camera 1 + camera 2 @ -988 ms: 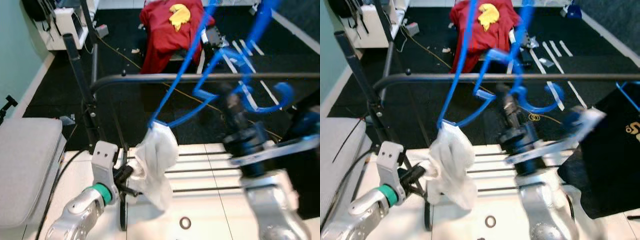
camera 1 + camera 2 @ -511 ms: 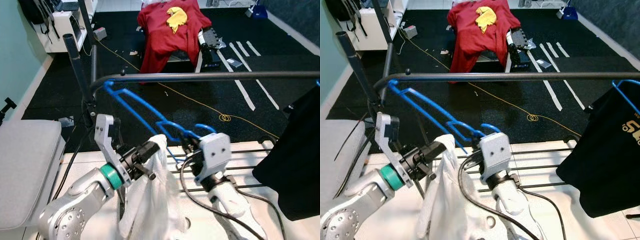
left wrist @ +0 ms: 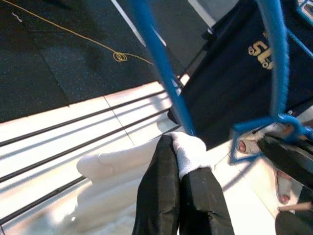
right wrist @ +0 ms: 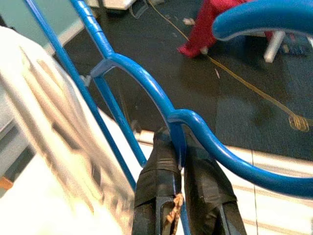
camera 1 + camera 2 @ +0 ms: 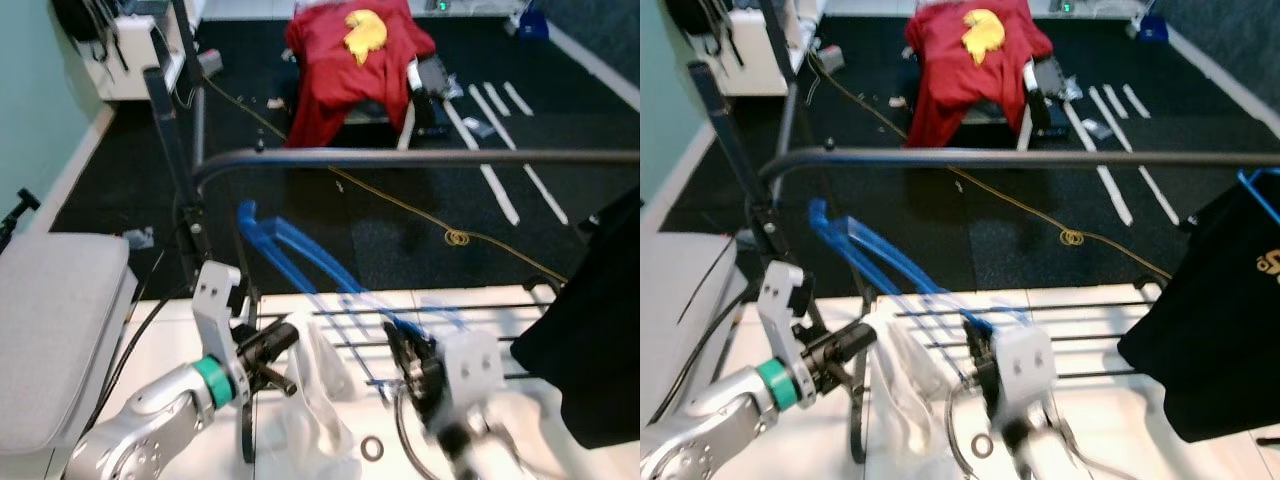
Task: Hang hanger
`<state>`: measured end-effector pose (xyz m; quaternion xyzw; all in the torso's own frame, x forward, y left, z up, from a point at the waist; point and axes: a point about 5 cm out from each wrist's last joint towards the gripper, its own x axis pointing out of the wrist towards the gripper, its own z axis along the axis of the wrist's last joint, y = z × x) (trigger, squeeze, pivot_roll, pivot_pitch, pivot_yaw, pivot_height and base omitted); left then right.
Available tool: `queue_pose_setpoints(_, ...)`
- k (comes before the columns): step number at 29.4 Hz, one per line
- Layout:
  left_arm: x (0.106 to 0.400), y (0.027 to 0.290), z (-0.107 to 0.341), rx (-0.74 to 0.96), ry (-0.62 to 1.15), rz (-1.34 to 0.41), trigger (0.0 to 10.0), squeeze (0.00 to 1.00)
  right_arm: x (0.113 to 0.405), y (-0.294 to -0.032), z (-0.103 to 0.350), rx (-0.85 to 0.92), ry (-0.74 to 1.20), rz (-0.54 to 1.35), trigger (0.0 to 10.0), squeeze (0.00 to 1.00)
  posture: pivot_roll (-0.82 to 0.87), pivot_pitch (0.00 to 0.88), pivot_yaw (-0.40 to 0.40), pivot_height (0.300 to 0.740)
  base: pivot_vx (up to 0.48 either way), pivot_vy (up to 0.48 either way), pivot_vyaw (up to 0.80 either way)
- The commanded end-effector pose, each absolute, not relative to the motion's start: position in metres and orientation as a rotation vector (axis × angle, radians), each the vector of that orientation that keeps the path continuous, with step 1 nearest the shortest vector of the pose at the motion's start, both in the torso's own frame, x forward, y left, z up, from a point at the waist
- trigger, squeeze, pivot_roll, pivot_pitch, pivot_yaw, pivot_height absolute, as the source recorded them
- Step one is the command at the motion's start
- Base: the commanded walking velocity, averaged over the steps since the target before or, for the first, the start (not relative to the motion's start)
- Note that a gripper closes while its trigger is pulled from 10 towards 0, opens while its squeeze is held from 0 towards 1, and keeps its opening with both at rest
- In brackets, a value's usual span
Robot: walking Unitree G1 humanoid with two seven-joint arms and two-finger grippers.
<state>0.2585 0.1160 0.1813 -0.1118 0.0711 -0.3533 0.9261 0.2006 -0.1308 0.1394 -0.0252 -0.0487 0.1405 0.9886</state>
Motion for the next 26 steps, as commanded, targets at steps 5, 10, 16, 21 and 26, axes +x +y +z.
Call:
queue_pose_setpoints(5,0.259,0.113,0.179,-0.221,0.153,-0.735,10.0,0.0,0.195,-0.138,0.144,0.014,-0.089,0.212,10.0,0.0,-0.29,0.203,0.086,0.74,0.0,0.0,0.0)
queue_pose_setpoints(10,0.261,0.111,0.18,-0.209,0.152,-0.75,10.0,0.0,0.214,-0.169,0.156,-0.042,-0.106,-0.024,10.0,0.0,-0.3,0.197,0.095,0.74,0.0,0.0,0.0)
queue_pose_setpoints(16,0.262,0.108,0.178,-0.201,0.142,-0.755,10.0,0.0,0.254,-0.218,0.182,0.02,-0.111,-0.288,10.0,0.0,-0.29,0.189,0.092,0.74,0.0,0.0,0.0)
queue_pose_setpoints(21,0.263,0.107,0.177,-0.205,0.136,-0.75,10.0,0.0,0.278,-0.232,0.204,-0.01,-0.146,-0.271,10.0,0.0,-0.29,0.189,0.085,0.74,0.0,0.0,0.0)
queue_pose_setpoints(26,0.261,0.104,0.177,-0.212,0.132,-0.748,10.0,0.0,0.313,-0.216,0.237,-0.037,-0.178,-0.086,10.0,0.0,-0.28,0.19,0.078,0.74,0.0,0.0,0.0)
